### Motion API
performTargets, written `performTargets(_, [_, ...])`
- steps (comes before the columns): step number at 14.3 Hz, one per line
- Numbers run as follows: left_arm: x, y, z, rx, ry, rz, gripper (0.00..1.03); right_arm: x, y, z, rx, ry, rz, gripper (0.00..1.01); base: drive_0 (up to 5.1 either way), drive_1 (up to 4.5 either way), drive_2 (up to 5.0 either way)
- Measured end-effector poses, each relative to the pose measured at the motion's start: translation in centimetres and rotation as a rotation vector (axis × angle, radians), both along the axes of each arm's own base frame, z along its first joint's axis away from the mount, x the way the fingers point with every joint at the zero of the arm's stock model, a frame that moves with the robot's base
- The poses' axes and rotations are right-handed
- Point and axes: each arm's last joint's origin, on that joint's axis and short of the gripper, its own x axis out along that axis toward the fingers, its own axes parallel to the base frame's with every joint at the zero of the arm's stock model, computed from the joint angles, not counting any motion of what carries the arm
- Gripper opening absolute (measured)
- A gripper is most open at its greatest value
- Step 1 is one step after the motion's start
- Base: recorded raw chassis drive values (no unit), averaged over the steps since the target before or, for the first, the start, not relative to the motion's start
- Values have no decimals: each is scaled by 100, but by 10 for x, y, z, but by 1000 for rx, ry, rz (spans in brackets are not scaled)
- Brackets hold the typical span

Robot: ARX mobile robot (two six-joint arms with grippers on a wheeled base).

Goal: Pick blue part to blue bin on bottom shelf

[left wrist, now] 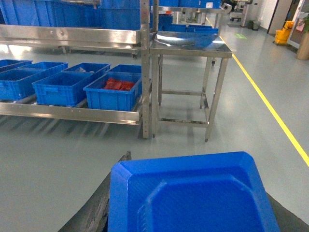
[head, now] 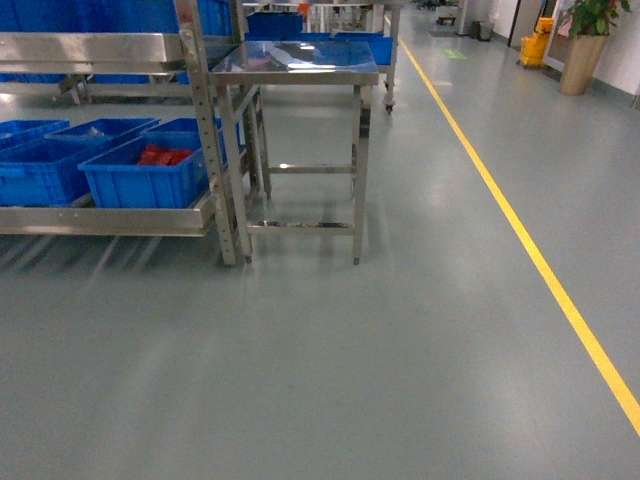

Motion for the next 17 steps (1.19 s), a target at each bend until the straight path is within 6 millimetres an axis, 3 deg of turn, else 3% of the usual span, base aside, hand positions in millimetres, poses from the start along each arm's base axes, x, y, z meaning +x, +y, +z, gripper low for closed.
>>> performTargets(17, [0,0,0,-1,-2,-3,44,0,0,0,0,2,0,98,5,405,-395])
